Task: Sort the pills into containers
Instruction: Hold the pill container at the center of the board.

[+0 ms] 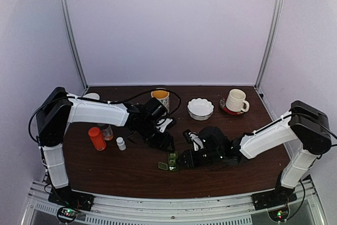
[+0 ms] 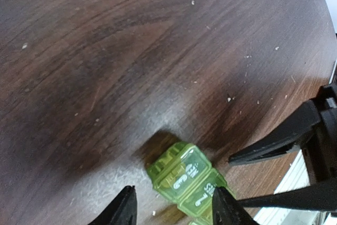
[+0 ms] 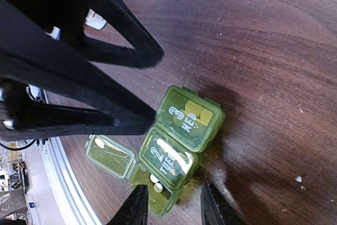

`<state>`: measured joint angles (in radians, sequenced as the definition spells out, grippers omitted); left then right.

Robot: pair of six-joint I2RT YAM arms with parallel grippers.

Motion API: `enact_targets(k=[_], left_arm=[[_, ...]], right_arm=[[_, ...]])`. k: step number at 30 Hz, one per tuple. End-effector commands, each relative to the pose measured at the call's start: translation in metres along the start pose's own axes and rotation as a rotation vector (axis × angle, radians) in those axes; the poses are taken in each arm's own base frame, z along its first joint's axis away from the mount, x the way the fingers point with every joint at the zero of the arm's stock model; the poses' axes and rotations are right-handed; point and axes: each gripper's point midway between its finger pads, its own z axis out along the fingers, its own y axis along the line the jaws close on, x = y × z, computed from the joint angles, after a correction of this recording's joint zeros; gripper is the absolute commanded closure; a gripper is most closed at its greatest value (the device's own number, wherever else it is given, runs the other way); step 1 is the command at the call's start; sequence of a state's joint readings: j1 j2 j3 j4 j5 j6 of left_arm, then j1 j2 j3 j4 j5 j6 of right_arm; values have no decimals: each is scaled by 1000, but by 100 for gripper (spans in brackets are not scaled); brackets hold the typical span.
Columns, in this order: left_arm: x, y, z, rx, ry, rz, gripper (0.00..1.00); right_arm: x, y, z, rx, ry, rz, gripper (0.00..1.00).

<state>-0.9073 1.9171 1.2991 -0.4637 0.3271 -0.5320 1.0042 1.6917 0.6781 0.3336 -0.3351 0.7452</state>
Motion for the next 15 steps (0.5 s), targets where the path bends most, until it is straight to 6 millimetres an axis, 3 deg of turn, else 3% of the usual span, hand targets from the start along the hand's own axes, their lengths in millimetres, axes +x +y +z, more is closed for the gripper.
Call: enact_targets(k=[1,15], left_arm=[[-8,-19,8,95,3,31,50],[17,-7,25,79,107,-31,53]], right_arm=[[-9,1,-10,12,-61,-4,63],[-8,0,-3,-1,-57,5,65]])
